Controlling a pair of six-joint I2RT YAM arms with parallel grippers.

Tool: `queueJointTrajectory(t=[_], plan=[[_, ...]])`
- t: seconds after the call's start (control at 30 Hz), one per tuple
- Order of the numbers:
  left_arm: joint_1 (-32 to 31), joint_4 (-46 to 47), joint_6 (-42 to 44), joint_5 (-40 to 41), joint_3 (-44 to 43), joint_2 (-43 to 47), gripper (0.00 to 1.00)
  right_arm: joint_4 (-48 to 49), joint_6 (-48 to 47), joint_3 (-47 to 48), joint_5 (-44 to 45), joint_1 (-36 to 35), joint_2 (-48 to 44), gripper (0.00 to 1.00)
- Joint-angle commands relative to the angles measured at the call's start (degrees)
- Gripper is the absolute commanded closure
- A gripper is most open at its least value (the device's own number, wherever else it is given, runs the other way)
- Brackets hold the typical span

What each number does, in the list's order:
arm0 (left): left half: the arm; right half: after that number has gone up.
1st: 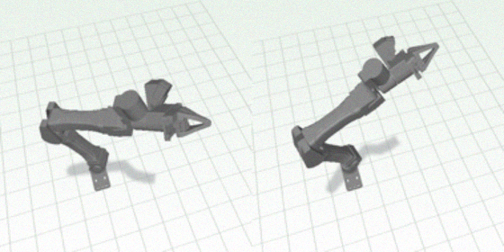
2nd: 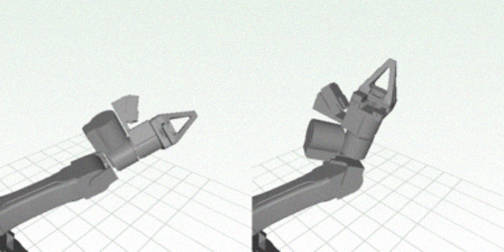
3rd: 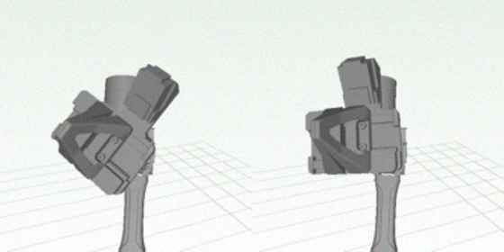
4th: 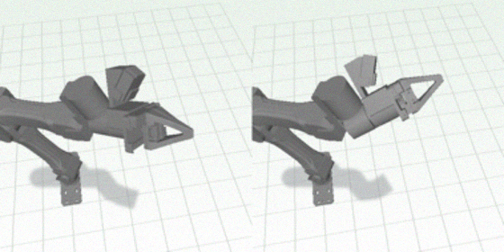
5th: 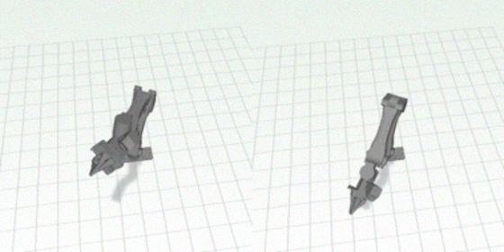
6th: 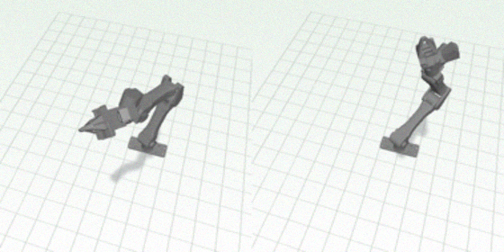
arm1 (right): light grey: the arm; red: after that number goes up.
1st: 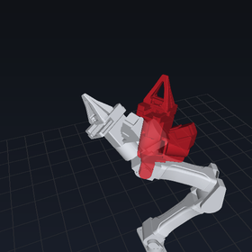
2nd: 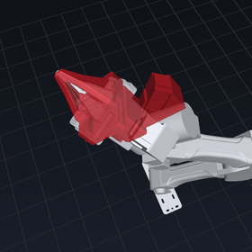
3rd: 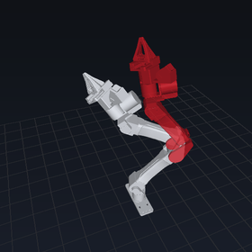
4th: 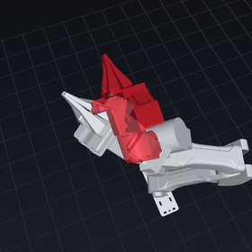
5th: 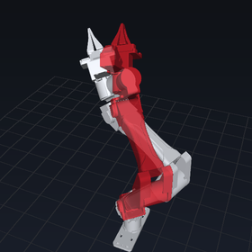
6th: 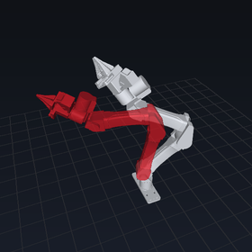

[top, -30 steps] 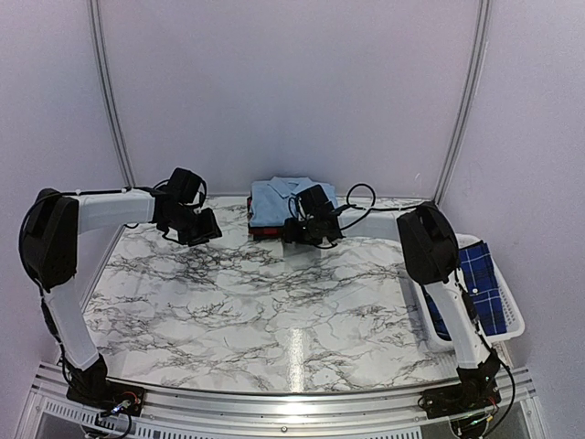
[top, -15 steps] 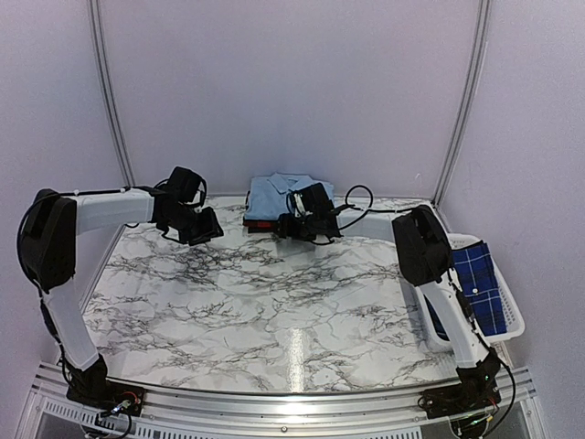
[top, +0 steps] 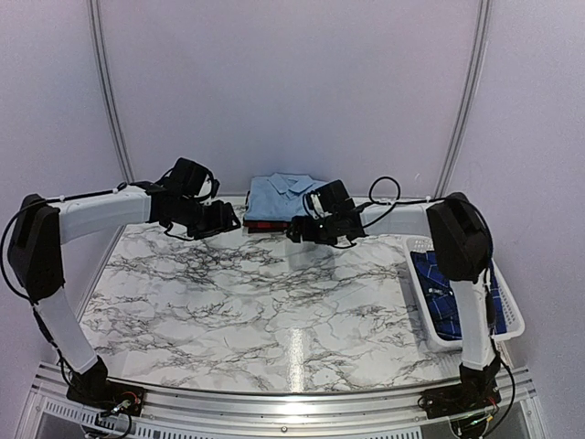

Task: Fold and stack the long sleeve shirts
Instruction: Move the square-folded shirt to the corner of the board, then reset both arms

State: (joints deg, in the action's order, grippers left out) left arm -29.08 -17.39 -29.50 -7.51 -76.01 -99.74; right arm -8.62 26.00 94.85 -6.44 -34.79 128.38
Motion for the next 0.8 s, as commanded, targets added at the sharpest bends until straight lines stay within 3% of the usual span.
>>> queueJointTrajectory(t=[0.0,0.1,0.27,0.57,0.77], plan=[[-2.44,3.54,1.87,0.74,0.09,4.87,0.21,1.77,-2.08,-5.81,4.04,-1.09,-11.11,0.03],[-3.97,5.31,1.9,1.65,1.48,6.97,0.1,2.07,-2.5,-10.8,5.46,-1.72,-18.24,0.01],[-5.81,6.36,2.41,4.17,3.94,10.93,0.04,2.2,-3.43,-18.4,9.27,-2.3,-29.4,0.01],[-6.52,8.62,4.33,9.7,11.52,22.37,0.01,2.29,-4.95,-32.62,18.68,-2.83,-50.61,0.02],[-6.52,8.69,5.26,11.69,15.6,27.55,0.01,-4.01,-5.18,-34.55,25.43,-2.81,-58.38,0.01]])
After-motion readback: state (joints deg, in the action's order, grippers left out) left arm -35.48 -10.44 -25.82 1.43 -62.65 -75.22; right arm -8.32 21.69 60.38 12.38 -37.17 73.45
